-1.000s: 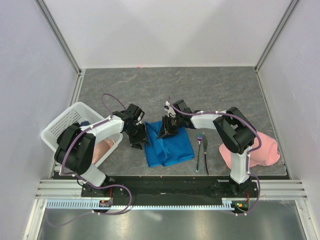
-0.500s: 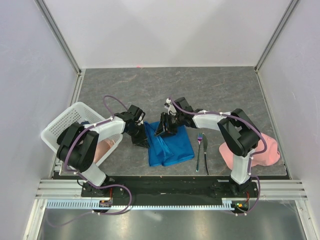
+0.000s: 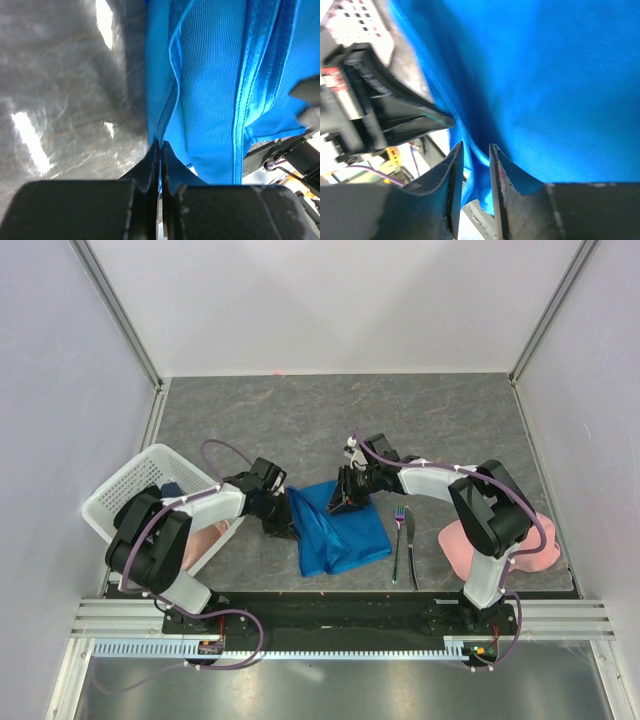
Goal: Fold the napkin into a case and place the utensils inside
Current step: Fold the 2/3-rectangle-folded napkin at the center of the board.
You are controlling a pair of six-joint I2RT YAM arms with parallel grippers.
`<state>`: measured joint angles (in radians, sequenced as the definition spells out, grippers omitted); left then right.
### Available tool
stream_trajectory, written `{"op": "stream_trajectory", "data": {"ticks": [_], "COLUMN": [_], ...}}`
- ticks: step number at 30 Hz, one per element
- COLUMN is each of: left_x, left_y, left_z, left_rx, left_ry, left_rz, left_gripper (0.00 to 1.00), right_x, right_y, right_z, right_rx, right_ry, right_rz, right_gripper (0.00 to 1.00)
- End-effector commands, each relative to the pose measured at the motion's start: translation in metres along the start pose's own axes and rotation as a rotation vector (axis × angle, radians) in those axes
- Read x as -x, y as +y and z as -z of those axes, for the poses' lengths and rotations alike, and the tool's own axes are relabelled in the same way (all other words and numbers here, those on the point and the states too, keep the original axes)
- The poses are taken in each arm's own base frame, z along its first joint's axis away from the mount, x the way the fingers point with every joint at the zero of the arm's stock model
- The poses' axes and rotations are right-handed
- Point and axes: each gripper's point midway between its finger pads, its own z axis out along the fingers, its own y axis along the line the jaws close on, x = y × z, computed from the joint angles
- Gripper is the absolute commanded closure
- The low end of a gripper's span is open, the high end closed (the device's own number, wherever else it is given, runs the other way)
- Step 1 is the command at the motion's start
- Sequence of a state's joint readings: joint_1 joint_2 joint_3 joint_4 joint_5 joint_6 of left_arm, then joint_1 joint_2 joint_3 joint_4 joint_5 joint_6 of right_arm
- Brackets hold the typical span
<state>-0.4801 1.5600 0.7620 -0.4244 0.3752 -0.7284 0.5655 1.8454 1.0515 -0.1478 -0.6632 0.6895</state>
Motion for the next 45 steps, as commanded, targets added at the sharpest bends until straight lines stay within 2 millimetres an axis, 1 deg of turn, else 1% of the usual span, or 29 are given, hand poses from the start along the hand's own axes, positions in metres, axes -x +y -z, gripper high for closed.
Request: {"op": "stream_trajectory", "data": {"ticks": [1,4,5,7,8,9,11,14,16,18,20,21,22,23,24,25,26,27,28,29,30,32,33,35,37,40,41,42,45], "left_x": [0.008,0.008,0.010,0.010,0.010,0.010,0.011,0.012,0.011,0.009,0.006,0.004,0.004,0.002,0.000,0.001,-0.003,-0.004,-0.004,-0.006,-0.007,-0.005,-0.008,-0.008,-0.008,-0.008,-0.005,-0.005,0.003], "left_y": [-0.010,-0.012,-0.013,-0.012,-0.013,-0.012,-0.013,-0.014,-0.013,-0.011,-0.007,-0.006,-0.007,-0.004,-0.003,-0.005,-0.001,0.000,0.001,0.000,0.000,-0.002,0.000,-0.003,-0.001,0.006,0.004,0.008,0.008], "left_z": [0.008,0.005,0.005,0.003,0.003,0.003,0.002,0.004,0.006,0.008,0.008,0.009,0.012,0.014,0.016,0.022,0.024,0.028,0.032,0.040,0.045,0.054,0.056,0.057,0.054,0.040,0.039,0.032,0.029], "left_rx": [-0.055,-0.076,-0.086,-0.092,-0.097,-0.094,-0.097,-0.099,-0.102,-0.104,-0.098,-0.100,-0.108,-0.100,-0.095,-0.101,-0.086,-0.082,-0.074,-0.078,-0.077,-0.090,-0.081,-0.089,-0.077,-0.027,-0.024,0.003,0.024], "left_ry": [-0.076,-0.083,-0.093,-0.101,-0.104,-0.103,-0.106,-0.114,-0.127,-0.135,-0.137,-0.139,-0.152,-0.152,-0.156,-0.179,-0.174,-0.181,-0.194,-0.207,-0.218,-0.255,-0.249,-0.245,-0.233,-0.185,-0.181,-0.156,-0.164], "left_rz": [-0.004,-0.015,-0.016,-0.014,-0.013,-0.010,-0.012,-0.010,-0.011,-0.011,-0.007,-0.006,-0.011,-0.007,-0.007,-0.007,0.002,0.005,0.017,0.016,0.018,0.028,0.039,0.049,0.066,0.066,0.062,0.068,0.048], "left_gripper": [0.97,0.98,0.98,0.98,0.98,0.98,0.98,0.98,0.98,0.98,0.96,0.93,0.91,0.87,0.79,0.74,0.69,0.59,0.52,0.45,0.35,0.30,0.27,0.25,0.25,0.24,0.25,0.27,0.30], "right_x": [-0.003,-0.005,-0.003,-0.005,-0.002,-0.008,-0.012,-0.020,-0.023,-0.030,-0.035,-0.034,-0.035,-0.035,-0.034,-0.034,-0.032,-0.031,-0.030,-0.025,-0.027,-0.023,-0.024,-0.027,-0.026,-0.027,-0.027,-0.028,-0.029], "right_y": [-0.022,-0.028,-0.030,-0.032,-0.030,-0.028,-0.025,-0.012,0.002,0.014,0.017,0.021,0.022,0.022,0.025,0.030,0.030,0.026,0.023,0.015,0.008,-0.003,-0.008,-0.018,-0.022,-0.029,-0.031,-0.033,-0.036], "right_z": [-0.002,-0.006,-0.006,-0.009,-0.010,-0.013,-0.017,-0.022,-0.023,-0.026,-0.027,-0.027,-0.027,-0.026,-0.025,-0.023,-0.022,-0.019,-0.017,-0.016,-0.014,-0.012,-0.011,-0.010,-0.011,-0.013,-0.014,-0.015,-0.015], "right_rx": [-0.076,-0.091,-0.105,-0.115,-0.119,-0.122,-0.121,-0.100,-0.080,-0.035,-0.010,0.012,0.019,0.019,0.027,0.044,0.040,0.020,0.008,-0.024,-0.047,-0.082,-0.105,-0.147,-0.166,-0.190,-0.195,-0.196,-0.210], "right_ry": [-0.004,0.010,0.003,0.022,0.020,0.043,0.056,0.074,0.065,0.079,0.090,0.086,0.090,0.090,0.084,0.081,0.071,0.064,0.058,0.040,0.044,0.029,0.034,0.045,0.041,0.040,0.043,0.049,0.046], "right_rz": [-0.002,-0.001,0.004,0.022,0.037,0.043,0.048,0.059,0.079,0.055,0.013,0.017,0.015,0.016,0.026,0.036,0.040,0.040,0.039,0.026,0.011,0.005,-0.003,0.004,0.006,0.000,-0.003,-0.005,-0.011], "right_gripper": [0.68,0.69,0.69,0.70,0.71,0.72,0.73,0.77,0.77,0.78,0.78,0.78,0.79,0.80,0.80,0.80,0.80,0.80,0.80,0.80,0.80,0.80,0.80,0.80,0.81,0.82,0.83,0.83,0.86]}}
